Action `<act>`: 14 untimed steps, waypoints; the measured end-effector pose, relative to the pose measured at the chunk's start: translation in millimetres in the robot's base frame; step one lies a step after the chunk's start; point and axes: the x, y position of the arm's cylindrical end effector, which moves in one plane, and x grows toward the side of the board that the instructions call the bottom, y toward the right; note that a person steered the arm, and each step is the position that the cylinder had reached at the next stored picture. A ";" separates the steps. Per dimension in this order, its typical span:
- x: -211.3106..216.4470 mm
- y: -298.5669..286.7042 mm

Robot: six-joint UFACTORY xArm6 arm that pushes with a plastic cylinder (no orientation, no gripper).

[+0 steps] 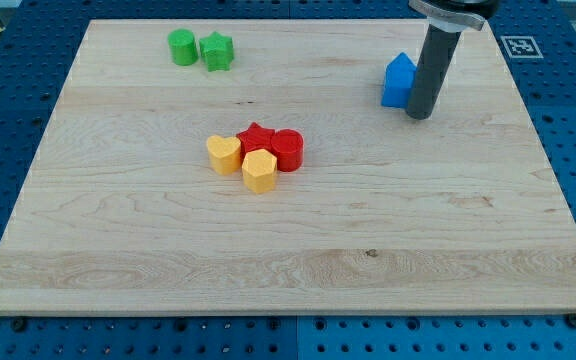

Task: Separate the blue blocks from each other

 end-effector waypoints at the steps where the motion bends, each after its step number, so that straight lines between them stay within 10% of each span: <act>1: 7.6 0.0; 3: 51.7 78.8; 6: -32.8 99.9; 8: -119.9 10.2; 14: -54.9 18.4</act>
